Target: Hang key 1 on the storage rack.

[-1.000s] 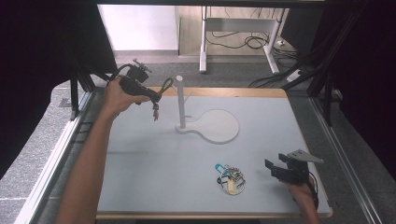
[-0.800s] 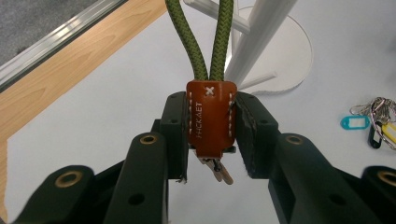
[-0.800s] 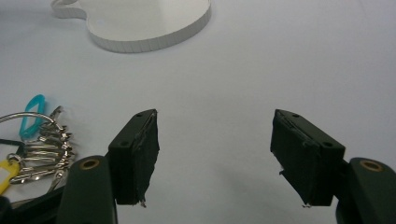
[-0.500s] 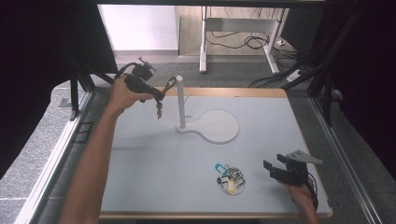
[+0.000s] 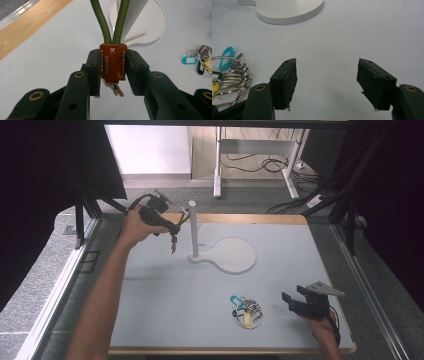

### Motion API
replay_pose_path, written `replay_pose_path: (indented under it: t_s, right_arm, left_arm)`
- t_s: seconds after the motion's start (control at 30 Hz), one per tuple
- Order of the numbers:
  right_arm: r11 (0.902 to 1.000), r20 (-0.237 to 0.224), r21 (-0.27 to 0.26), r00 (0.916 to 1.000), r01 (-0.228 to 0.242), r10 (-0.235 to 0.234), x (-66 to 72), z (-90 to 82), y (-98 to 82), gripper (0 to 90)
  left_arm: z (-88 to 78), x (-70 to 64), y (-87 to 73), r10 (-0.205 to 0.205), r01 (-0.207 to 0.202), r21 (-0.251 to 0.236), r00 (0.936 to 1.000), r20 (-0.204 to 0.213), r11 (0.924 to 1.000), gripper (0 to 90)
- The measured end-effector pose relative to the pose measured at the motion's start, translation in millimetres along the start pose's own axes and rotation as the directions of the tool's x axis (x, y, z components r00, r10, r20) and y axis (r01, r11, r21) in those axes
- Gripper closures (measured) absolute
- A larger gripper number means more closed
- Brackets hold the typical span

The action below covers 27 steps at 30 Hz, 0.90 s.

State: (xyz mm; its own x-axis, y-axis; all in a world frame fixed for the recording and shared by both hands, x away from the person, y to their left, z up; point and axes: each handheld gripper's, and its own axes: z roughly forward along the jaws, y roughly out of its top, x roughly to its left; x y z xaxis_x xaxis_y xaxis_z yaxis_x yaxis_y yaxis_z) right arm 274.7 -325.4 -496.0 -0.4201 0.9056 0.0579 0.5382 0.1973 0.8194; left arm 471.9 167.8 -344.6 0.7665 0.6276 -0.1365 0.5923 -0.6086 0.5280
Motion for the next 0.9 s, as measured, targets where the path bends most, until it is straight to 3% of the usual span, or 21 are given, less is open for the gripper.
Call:
replay_pose_path:
  t_s: [0.47, 0.6, 0.9]
  right_arm:
    - [1.0, 0.009, 0.003, 1.0, -0.002, 0.002, 0.1, -0.8, 0.3, 32.8]
    - [1.0, 0.009, 0.001, 1.0, -0.002, 0.002, 0.1, -0.9, 0.6, 32.8]
    - [0.9999, 0.008, -0.011, 0.9999, -0.008, 0.008, -2.3, -4.9, 1.6, 32.5]
  left_arm:
    - [15.1, -5.6, -4.9, 0.007, -0.007, 0.008, 1.0, 0.002, 0.9999, 65.5]
    - [11.0, -9.8, -10.1, 0.007, -0.007, 0.003, 0.9983, -0.058, 1.0, 58.6]
    - [-5.7, -18.4, -33.6, -0.026, 0.022, -0.065, 0.9976, -0.064, 0.9976, 48.5]
